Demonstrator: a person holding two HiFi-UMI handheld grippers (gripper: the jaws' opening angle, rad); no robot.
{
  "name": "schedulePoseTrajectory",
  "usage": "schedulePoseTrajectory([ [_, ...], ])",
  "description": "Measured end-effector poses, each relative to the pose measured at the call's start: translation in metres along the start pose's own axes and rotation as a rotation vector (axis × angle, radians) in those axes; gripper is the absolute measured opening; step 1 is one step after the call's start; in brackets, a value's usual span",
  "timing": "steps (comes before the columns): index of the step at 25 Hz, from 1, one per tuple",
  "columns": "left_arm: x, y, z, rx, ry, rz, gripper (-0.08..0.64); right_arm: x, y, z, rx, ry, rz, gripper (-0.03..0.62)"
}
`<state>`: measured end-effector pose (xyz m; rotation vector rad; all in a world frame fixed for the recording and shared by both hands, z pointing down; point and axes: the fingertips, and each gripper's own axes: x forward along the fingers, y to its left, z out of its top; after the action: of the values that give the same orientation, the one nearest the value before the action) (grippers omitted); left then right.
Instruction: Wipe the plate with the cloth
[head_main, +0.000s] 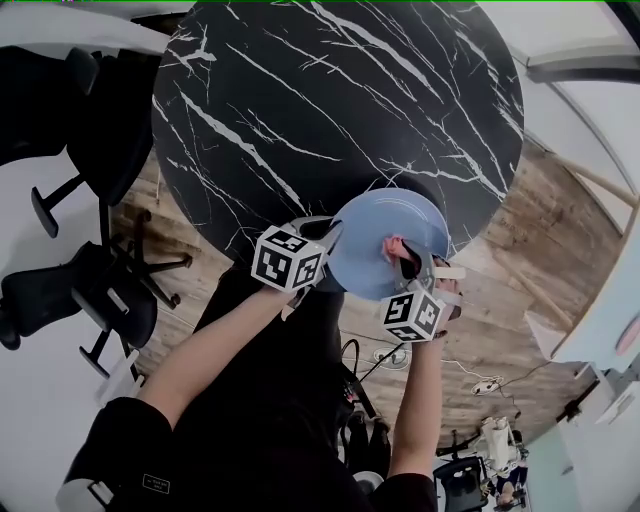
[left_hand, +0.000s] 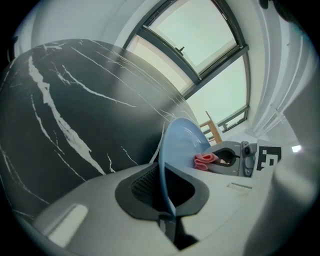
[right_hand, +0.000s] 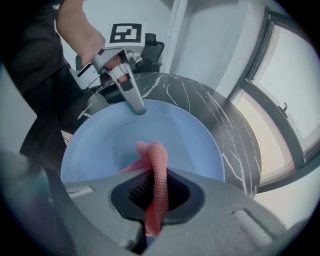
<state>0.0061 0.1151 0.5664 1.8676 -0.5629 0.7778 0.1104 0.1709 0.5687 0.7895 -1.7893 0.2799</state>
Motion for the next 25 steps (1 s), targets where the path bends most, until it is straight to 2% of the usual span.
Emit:
schedulePoseTrajectory([
  [11,0.000,0.001,0.001,-0.012,-0.009,-0.001,0.015,0.022,-0.069,0.022,-0.020,-0.018,-0.125,0.011],
  [16,-0.001,0.001,0.002,-0.027,-0.033,0.015,0.015,0.018,-0.070,0.012,-0.037,0.005,-0.182,0.011],
  [25,-0.001,0.002,0.001,-0.045,-0.043,0.021,0.015,0.000,-0.055,-0.026,0.034,0.063,-0.213,0.011],
])
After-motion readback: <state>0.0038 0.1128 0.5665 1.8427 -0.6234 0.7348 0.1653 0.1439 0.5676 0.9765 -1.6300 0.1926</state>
